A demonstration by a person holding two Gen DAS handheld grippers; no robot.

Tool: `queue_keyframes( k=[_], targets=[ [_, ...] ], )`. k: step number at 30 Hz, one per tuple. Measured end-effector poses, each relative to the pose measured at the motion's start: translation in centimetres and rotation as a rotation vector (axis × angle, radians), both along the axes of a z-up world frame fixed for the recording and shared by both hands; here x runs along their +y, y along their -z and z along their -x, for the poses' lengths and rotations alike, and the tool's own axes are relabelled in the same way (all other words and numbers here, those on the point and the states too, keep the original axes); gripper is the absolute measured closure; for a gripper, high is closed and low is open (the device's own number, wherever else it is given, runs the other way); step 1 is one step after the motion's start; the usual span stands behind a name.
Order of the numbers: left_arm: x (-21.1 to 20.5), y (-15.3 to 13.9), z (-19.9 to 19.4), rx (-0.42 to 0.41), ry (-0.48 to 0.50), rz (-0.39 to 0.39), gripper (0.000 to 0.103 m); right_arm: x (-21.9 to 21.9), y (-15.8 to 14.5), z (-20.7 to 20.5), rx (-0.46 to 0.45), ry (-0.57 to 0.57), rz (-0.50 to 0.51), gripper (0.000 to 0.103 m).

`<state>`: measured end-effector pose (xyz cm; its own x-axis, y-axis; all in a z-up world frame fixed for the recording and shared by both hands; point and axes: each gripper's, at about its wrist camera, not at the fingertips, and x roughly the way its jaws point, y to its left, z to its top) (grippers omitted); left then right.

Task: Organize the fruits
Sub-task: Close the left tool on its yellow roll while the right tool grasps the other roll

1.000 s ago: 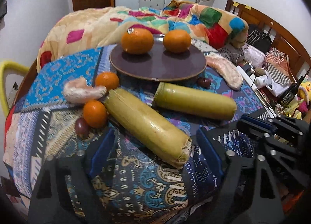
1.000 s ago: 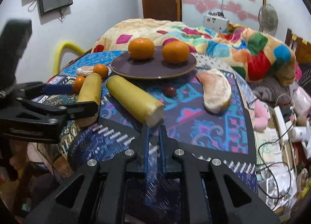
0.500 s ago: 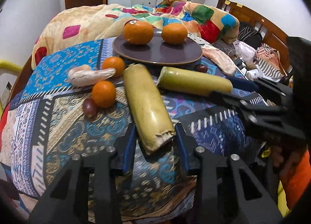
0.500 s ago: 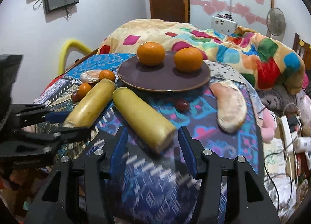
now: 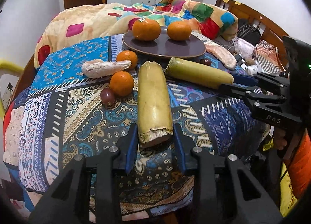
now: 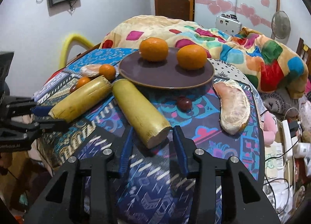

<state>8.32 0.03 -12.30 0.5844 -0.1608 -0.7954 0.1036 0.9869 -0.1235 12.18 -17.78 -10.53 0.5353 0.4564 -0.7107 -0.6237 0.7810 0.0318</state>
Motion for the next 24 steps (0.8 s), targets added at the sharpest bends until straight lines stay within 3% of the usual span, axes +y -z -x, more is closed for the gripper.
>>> queue_keyframes(
  k=[2, 4, 5, 9, 12, 15, 18, 24],
  targets=[
    [0.2, -0.2, -0.1, 0.009, -0.010, 0.000, 0.066, 0.2, -0.3, 0.6, 0.002, -0.023, 0.007, 0.065],
    [0.2, -0.3, -0.5, 0.013, -0.015, -0.011, 0.065, 0.3, -0.6, 0.5, -0.001, -0.018, 0.015, 0.044],
    [0.2, -0.3, -0.6, 0.013, -0.015, -0.013, 0.062, 0.4, -0.8, 0.4, -0.018, -0.015, 0.016, 0.039],
    [-0.1, -0.1, -2.0, 0.016, -0.010, -0.023, 0.060, 1.4, -0.6, -1.0, -0.013, -0.014, 0.032, 0.038],
    [-0.2, 0.2, -2.9, 0.021, -0.016, -0.022, 0.060, 2.4, 0.3, -2.1, 0.021, -0.027, 0.045, 0.039],
    [-0.1, 0.6, -3.7, 0.028, -0.022, -0.007, 0.060, 2.9, 0.9, -2.3, 0.040, -0.045, 0.051, 0.053],
    [0.0, 0.6, -3.7, 0.018, -0.023, -0.008, 0.065, 2.8, 0.9, -1.5, 0.014, -0.052, 0.051, 0.058],
    [0.6, 0.5, -2.5, 0.029, -0.014, 0.021, 0.065, 1.5, 0.4, 1.3, 0.007, -0.037, 0.057, 0.068]
  ],
)
